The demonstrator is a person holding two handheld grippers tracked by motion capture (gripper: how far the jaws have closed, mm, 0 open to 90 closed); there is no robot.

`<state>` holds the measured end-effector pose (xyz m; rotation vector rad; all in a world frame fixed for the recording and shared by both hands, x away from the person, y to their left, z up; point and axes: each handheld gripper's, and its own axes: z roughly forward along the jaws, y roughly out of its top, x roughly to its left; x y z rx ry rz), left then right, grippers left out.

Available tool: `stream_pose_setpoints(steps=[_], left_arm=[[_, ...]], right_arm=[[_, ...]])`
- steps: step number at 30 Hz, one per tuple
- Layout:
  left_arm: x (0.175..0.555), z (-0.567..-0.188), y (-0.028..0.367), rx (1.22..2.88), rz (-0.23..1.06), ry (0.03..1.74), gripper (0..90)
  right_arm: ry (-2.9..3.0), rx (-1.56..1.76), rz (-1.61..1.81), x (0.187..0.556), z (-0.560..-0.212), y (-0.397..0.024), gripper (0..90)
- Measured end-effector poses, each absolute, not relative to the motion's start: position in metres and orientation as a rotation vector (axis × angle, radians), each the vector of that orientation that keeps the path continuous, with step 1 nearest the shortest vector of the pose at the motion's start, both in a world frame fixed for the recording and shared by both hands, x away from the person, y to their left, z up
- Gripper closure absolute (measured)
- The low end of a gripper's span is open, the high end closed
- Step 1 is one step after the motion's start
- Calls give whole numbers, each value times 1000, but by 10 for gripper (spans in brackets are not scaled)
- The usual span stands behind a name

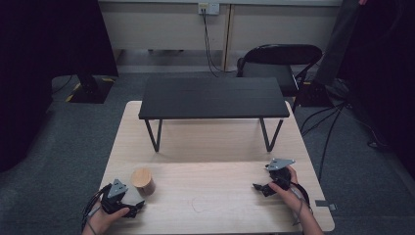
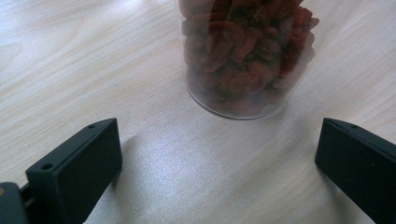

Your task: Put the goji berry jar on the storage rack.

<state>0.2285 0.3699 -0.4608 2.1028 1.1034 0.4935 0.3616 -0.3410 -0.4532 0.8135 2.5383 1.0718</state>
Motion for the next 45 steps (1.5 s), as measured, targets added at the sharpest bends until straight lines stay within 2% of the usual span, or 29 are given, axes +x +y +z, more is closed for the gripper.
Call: stream_pose_setpoints(steps=[20,30,45], left_arm=[[229,-461,368,2098,499,1116,0],[230,-460,369,2063,461,1093,11],[243,-455,361,2037,464,1100,12]], right_arm=[[2538,814,1072,362,-453,-341,0],[2538,814,1072,362,-453,-341,0],[2539,814,1072,362,-453,-341,0]])
